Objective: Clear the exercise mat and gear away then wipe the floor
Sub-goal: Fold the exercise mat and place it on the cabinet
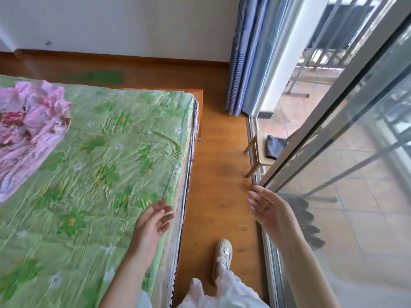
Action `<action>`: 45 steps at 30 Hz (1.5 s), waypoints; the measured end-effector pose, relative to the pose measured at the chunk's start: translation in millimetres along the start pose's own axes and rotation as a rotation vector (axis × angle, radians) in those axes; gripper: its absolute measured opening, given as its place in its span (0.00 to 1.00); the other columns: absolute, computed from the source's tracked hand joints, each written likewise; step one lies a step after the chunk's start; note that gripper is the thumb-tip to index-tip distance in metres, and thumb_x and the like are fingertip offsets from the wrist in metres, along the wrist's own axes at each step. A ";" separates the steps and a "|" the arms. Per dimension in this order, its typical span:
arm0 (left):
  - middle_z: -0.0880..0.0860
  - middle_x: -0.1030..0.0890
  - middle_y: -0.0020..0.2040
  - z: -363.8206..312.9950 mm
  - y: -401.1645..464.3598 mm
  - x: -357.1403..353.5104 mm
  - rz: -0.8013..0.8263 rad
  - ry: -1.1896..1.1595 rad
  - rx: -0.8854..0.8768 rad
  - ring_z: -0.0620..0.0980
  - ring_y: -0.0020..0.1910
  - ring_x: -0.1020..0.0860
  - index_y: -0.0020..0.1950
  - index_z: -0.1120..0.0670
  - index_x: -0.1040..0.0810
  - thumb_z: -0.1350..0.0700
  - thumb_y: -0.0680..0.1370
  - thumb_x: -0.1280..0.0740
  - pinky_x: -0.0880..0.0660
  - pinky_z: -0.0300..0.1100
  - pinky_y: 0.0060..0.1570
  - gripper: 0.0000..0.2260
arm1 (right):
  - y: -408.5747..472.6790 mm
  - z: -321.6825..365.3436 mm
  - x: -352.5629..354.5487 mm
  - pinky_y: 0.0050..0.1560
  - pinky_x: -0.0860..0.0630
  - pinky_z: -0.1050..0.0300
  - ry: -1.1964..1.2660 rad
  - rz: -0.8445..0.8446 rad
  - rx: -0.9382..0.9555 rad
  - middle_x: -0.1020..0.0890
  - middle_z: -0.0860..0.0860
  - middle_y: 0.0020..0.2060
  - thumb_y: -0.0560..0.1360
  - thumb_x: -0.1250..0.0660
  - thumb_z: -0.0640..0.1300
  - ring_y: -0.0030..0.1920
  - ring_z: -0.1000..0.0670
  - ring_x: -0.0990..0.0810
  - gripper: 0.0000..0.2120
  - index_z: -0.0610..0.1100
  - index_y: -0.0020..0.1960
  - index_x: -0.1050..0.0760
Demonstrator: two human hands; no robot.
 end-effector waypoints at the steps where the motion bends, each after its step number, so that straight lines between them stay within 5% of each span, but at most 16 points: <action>1: 0.53 0.19 0.44 -5.9 12.1 -13.6 0.016 0.002 -0.001 0.49 0.44 0.22 0.50 0.55 0.23 0.65 0.79 0.43 0.30 0.41 0.44 0.10 | 12.2 12.8 -0.6 0.33 0.23 0.63 0.007 0.000 0.005 0.17 0.47 0.34 0.77 0.40 0.39 0.32 0.51 0.18 0.07 0.41 0.48 0.23; 7: 0.54 0.17 0.47 -65.8 86.7 -100.7 0.155 -0.012 -0.044 0.50 0.45 0.20 0.52 0.56 0.21 0.59 0.81 0.45 0.29 0.45 0.49 0.13 | 82.7 101.6 -14.7 0.33 0.23 0.62 0.036 0.041 0.057 0.17 0.47 0.35 0.77 0.40 0.39 0.33 0.51 0.18 0.07 0.41 0.50 0.24; 18: 0.53 0.16 0.43 -149.8 213.1 -197.0 0.168 -0.184 -0.023 0.48 0.41 0.19 0.51 0.57 0.23 0.53 0.81 0.47 0.28 0.43 0.45 0.15 | 190.5 214.4 -42.3 0.44 0.26 0.56 0.013 0.050 0.121 0.17 0.46 0.37 0.76 0.39 0.39 0.35 0.50 0.18 0.07 0.40 0.50 0.24; 30: 0.56 0.17 0.42 -263.7 396.0 -261.6 0.195 -0.218 -0.015 0.50 0.38 0.17 0.51 0.60 0.24 0.56 0.82 0.47 0.20 0.40 0.35 0.14 | 359.7 309.6 -159.2 0.34 0.21 0.60 0.043 0.091 0.106 0.18 0.45 0.36 0.76 0.40 0.39 0.34 0.49 0.17 0.08 0.39 0.50 0.24; 35: 0.56 0.17 0.43 -299.8 463.5 -288.1 0.187 -0.161 0.014 0.50 0.37 0.17 0.51 0.60 0.23 0.56 0.81 0.47 0.20 0.40 0.35 0.14 | 413.2 351.4 -188.1 0.36 0.21 0.60 0.071 0.072 0.133 0.17 0.46 0.37 0.66 0.35 0.43 0.36 0.50 0.17 0.16 0.40 0.52 0.24; 45: 0.56 0.16 0.39 -329.1 583.8 -354.9 0.121 -0.175 0.083 0.50 0.35 0.17 0.50 0.60 0.24 0.58 0.80 0.44 0.20 0.40 0.35 0.10 | 546.5 420.6 -216.7 0.37 0.21 0.60 0.066 0.028 0.076 0.17 0.47 0.36 0.77 0.41 0.40 0.34 0.51 0.17 0.08 0.41 0.51 0.24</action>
Point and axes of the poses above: each hand's wrist, its own y-axis towards the middle knuckle, its own x-axis out of the back of the hand, z = x × y, the point moved 8 cm from there along y, towards the middle knuckle
